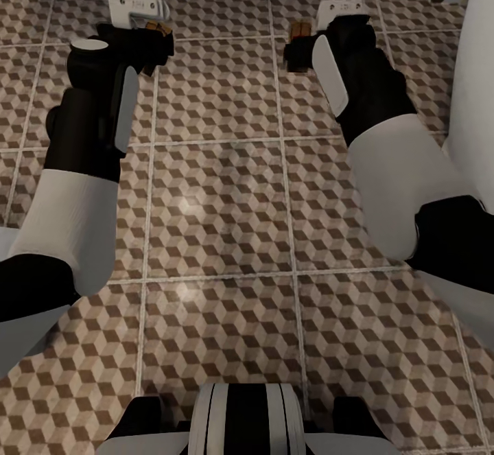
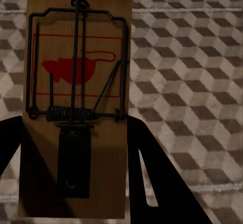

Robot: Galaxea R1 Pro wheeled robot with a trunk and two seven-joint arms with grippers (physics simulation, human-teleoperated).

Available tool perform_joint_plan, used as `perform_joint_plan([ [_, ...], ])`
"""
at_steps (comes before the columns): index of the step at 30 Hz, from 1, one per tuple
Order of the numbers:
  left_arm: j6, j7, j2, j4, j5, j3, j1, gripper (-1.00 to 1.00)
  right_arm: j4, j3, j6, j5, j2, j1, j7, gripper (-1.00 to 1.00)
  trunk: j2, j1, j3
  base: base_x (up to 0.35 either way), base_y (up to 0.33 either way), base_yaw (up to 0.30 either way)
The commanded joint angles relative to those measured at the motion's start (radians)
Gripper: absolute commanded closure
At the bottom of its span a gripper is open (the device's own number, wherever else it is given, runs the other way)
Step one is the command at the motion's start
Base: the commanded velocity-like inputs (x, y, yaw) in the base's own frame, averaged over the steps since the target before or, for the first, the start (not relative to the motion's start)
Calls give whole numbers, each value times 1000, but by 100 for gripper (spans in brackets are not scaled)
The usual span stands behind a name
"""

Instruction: Take the four mousetraps from the cabinet in the bathroom and place them on the bathroom floor. Make sure all four end up on the same floor surface, and ensure that at least two of them are either under or directly next to the same bathroom sink.

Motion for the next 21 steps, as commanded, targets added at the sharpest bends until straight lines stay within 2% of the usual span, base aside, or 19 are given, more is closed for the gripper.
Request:
perform_joint_plan([
  [1, 5, 0, 0, 4, -8, -1, -2, 100, 0, 1, 2, -14, 0, -4, -11, 100, 0, 0, -1, 0, 0, 0],
  [21, 18, -24, -2, 4, -5, -3, -8, 100, 29, -11, 9, -19, -1, -26, -11, 100, -3, 4, -1, 0, 0, 0],
])
